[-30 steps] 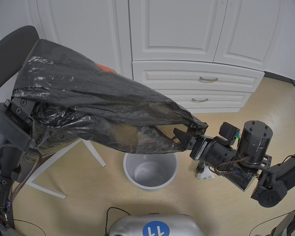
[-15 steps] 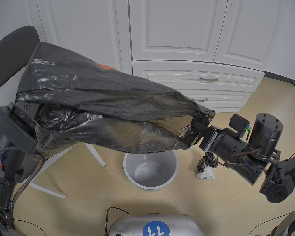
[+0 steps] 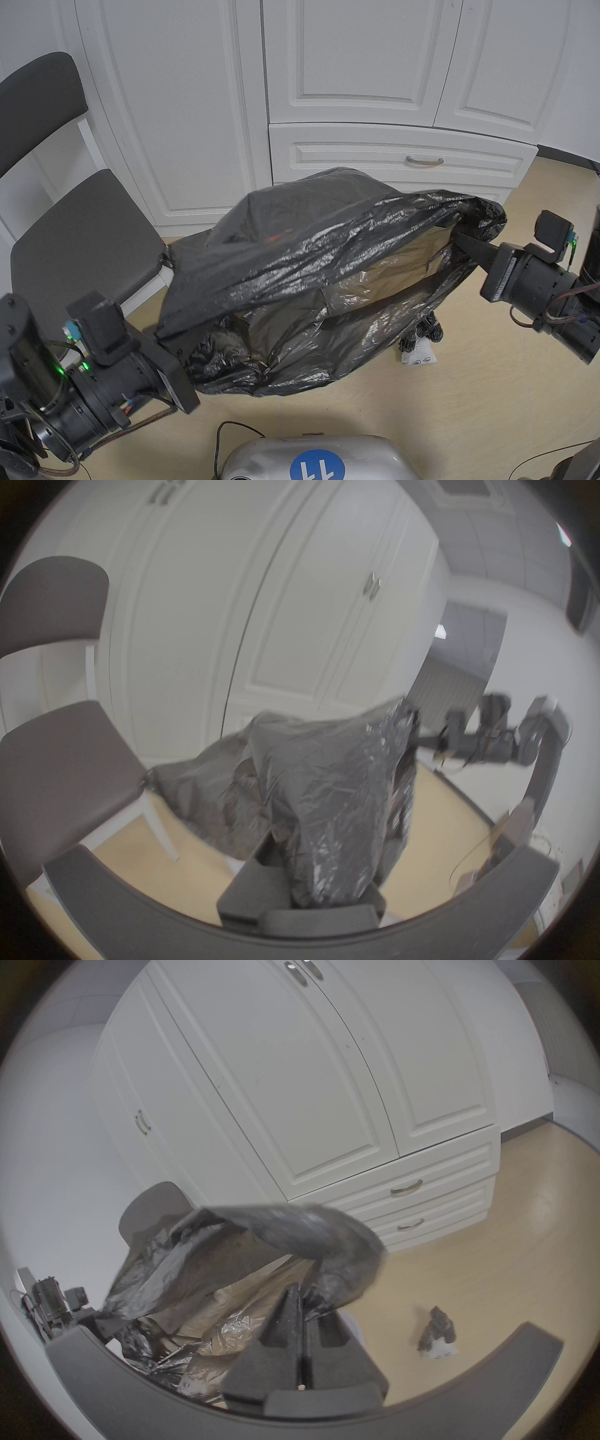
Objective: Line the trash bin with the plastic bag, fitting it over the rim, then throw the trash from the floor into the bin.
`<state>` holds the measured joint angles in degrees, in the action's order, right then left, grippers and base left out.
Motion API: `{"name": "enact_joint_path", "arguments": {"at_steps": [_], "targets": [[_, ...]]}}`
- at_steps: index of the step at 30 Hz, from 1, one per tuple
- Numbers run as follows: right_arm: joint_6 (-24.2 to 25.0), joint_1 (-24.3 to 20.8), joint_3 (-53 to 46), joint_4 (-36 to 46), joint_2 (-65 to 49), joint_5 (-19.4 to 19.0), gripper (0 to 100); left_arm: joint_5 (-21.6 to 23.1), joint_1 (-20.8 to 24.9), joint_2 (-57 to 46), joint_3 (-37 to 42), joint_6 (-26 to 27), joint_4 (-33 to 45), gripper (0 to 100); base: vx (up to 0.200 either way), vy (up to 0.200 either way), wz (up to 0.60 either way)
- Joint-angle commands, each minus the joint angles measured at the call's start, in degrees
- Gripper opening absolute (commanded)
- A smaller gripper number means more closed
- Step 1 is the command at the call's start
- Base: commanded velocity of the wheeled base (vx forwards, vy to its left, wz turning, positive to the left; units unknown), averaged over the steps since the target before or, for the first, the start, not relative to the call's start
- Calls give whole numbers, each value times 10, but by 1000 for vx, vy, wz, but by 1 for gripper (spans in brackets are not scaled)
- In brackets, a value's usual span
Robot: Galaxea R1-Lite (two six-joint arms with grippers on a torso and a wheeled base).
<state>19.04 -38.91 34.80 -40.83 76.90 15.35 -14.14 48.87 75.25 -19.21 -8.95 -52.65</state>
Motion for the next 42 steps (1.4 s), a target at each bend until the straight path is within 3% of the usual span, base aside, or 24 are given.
{"name": "enact_joint_path", "arguments": {"at_steps": [1, 8, 22, 33, 39, 42], "targets": [[-45, 23, -2, 64, -90, -1, 0, -4, -13, 39, 8, 1, 34, 0, 0, 0, 0], [-97, 23, -11, 133, -120, 1, 0, -5, -53, 9, 4, 35, 32, 0, 0, 0, 0], [-190, -29, -69, 151, -152, 0, 0, -1, -49, -15, -10, 39, 29, 0, 0, 0, 0], [-198, -27, -75, 145, -142, 0, 0, 0, -33, 31, -3, 37, -21, 0, 0, 0, 0], [-190, -29, -72, 138, -119, -2, 0, 0, -19, 88, -1, 35, -105, 0, 0, 0, 0], [-179, -33, -74, 93, -98, -1, 0, 0, -16, 110, 4, 36, -161, 0, 0, 0, 0]]}}
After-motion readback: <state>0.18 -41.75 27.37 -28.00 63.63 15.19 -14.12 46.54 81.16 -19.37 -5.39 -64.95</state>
